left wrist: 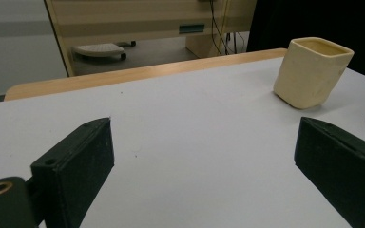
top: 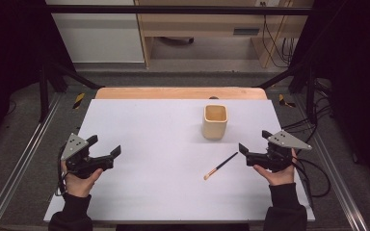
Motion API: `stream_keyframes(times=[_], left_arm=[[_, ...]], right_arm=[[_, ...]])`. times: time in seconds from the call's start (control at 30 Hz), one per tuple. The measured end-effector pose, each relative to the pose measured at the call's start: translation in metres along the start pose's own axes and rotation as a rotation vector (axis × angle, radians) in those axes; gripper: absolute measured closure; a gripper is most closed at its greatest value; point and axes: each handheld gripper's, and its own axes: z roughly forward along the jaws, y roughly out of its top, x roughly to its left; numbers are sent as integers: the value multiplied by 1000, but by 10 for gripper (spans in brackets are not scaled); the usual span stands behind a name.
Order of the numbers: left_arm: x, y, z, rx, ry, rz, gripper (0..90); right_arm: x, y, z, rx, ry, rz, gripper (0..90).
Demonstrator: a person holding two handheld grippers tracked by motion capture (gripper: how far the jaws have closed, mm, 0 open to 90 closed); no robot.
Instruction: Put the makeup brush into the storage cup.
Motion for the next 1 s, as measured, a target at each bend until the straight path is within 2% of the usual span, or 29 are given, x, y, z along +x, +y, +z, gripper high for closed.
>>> stream_keyframes(times=[0.47,0.67,1.0], left_arm=[[-2,-7,3,29,-6,5,55],[-2,-8,4,36,-8,6,55],[-2,-9,6,46,-7,11,56]], right_arm=[[1,-3,2,60,3,-31,66],[3,-5,6,91,28,-53,74],[13,-13,22,162,68,-87,89]])
